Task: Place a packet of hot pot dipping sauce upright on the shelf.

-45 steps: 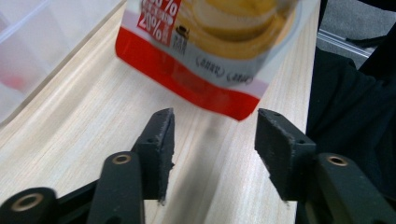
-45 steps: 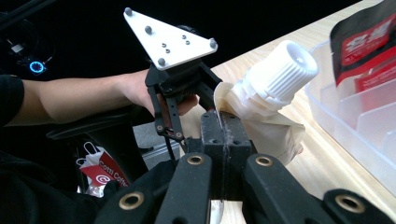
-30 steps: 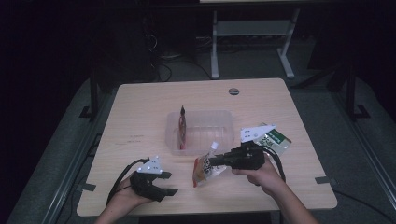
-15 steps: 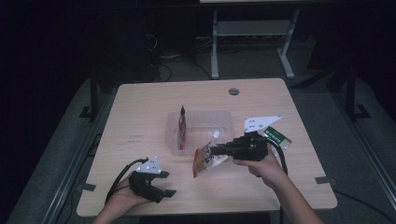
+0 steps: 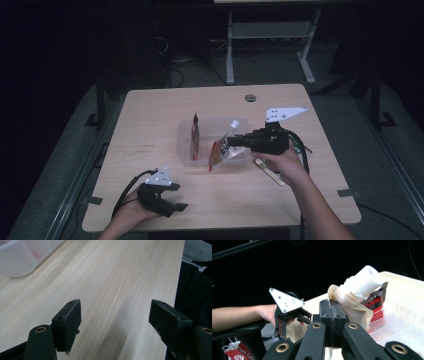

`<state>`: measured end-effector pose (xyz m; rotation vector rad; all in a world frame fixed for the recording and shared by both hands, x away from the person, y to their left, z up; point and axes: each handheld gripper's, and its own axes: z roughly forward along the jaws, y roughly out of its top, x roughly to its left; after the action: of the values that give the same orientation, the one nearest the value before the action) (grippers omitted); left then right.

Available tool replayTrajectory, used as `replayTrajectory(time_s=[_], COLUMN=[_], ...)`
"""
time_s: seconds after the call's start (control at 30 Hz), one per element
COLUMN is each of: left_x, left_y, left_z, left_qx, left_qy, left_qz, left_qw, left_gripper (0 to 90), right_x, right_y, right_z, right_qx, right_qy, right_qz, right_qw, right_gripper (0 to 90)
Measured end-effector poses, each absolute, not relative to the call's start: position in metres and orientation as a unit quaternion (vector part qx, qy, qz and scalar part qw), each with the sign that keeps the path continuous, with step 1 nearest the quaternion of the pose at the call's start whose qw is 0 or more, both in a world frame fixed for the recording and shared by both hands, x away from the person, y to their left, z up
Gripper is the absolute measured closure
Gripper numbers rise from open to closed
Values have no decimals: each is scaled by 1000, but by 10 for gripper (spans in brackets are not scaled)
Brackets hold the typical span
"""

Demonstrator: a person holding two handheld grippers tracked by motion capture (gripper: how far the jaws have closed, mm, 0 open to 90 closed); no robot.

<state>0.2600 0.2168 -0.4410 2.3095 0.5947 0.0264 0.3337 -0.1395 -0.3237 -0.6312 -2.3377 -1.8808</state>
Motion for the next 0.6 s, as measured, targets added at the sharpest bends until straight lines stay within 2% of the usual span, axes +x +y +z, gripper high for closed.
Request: replayTrajectory(time_s=[0.6], left_x=[261], left_y=[219], left_z=[-441], left_qx=[898], left_qy=[235], left_qz=[10], left_qw=[371], left_gripper=[235], right_x=[382], right_y=[-129], right_z=[-316], right_qx=[-233], right_qy=[-778], right_qz=[-582], right_qw=[25], right_gripper=[900])
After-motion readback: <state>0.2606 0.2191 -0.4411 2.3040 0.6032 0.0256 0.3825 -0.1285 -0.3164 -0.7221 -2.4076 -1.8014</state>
